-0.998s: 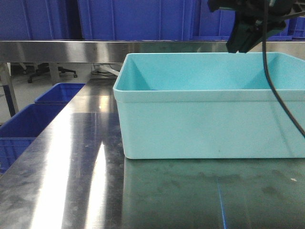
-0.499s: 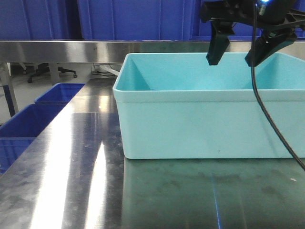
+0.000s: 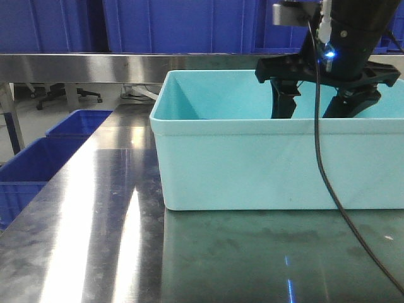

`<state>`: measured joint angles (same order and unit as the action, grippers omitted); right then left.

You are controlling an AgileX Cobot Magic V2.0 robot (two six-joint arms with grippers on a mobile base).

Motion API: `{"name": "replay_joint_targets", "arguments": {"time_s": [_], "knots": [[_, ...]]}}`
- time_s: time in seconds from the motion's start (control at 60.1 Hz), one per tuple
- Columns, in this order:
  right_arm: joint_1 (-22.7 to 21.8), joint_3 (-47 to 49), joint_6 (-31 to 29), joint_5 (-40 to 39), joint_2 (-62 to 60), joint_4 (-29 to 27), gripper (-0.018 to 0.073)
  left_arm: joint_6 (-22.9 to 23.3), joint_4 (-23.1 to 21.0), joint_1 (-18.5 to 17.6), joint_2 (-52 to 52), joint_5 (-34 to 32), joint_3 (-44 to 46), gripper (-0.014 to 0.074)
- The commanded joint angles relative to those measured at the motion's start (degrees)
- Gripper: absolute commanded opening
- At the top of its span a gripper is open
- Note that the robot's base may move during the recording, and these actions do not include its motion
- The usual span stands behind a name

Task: Pick red cube and place on left shelf
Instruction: 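Lower the open right gripper into the light-blue bin over the red cube, then close the right gripper around the red cube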

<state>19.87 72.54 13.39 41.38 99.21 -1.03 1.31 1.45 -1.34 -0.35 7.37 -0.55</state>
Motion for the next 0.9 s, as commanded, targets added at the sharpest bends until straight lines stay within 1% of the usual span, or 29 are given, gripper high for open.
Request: {"name": "replay_joint_targets", "arguments": {"time_s": [0.0, 0.881], "knots": [[0.2, 1.9, -0.1, -1.9, -1.6, 0.0, 0.0571, 0.1, -0.1, 0.0, -0.8, -5.1, -1.3, 0.0101], [0.2, 1.9, -0.1, -2.5, 1.2, 0.0, 0.0571, 0.1, -0.1, 0.0, -0.8, -5.1, -1.3, 0.0101]]}}
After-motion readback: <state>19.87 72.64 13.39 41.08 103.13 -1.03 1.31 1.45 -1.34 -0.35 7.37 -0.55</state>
